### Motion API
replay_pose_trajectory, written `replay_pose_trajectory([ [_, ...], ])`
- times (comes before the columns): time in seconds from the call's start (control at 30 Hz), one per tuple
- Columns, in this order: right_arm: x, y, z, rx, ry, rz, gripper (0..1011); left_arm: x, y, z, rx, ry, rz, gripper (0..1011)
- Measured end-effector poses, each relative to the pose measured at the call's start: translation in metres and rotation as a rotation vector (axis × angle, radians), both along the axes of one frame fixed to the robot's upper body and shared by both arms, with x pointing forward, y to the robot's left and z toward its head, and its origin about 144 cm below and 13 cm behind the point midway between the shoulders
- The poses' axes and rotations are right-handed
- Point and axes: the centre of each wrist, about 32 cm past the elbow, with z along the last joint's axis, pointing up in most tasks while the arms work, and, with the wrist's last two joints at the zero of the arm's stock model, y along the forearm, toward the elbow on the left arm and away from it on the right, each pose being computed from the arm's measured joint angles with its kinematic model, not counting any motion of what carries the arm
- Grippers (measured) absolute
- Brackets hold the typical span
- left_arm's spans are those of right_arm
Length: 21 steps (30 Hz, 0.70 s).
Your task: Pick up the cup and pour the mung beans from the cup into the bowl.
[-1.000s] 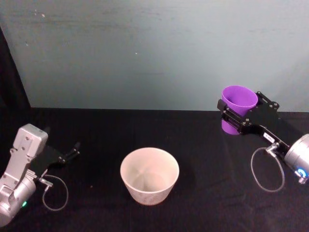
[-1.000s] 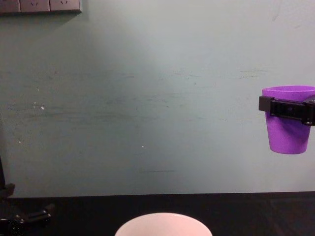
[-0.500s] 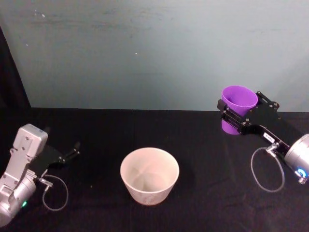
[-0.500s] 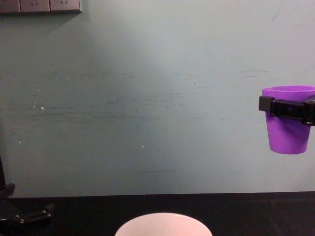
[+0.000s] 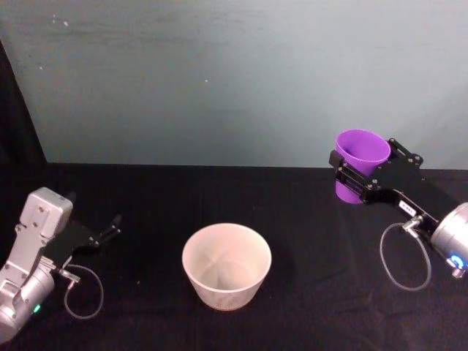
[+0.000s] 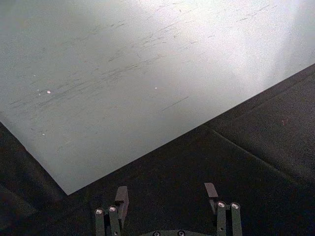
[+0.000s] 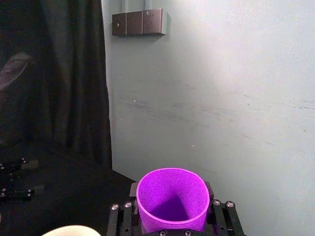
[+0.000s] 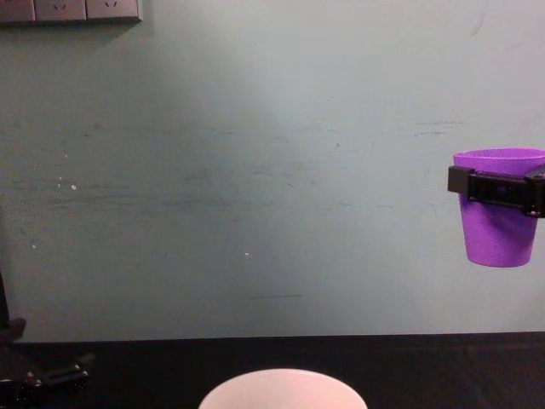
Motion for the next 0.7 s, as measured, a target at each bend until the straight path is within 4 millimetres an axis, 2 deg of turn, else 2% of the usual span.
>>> replay_pose_trajectory([
  [0.17, 0.002, 0.001, -0.002, -0.007, -0.001, 0.003, 739, 0.000, 0.000, 0.000, 0.000, 0.000, 0.000, 1000],
  [0.7, 0.039, 0.020, -0.031, -0.022, -0.053, 0.040, 739, 0.000, 0.000, 0.000, 0.000, 0.000, 0.000, 1000],
])
